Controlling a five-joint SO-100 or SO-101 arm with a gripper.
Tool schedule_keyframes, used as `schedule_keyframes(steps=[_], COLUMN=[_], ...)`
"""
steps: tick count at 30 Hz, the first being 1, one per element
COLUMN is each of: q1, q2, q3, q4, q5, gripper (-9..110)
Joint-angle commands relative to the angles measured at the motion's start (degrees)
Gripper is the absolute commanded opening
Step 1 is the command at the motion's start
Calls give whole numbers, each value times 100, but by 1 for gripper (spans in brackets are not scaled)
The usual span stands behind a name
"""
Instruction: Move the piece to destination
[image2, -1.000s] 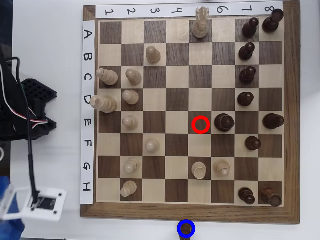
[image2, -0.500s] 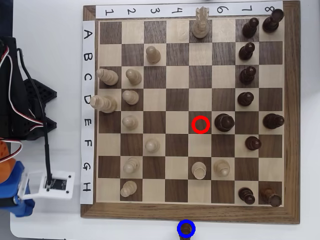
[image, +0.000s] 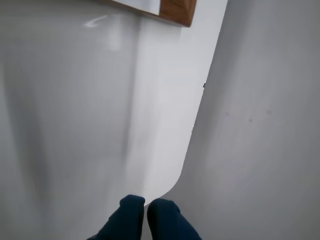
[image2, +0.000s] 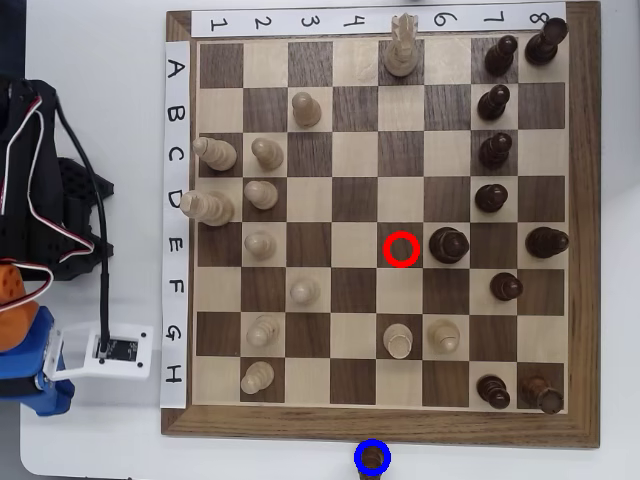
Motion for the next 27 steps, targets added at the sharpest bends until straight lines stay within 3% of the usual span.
schedule_keyframes(steps=[1, 27], q1=[149, 185], q2=[756, 765], q3=[-53, -44], q4=[791, 756], q5=[-149, -62], gripper=[0, 0])
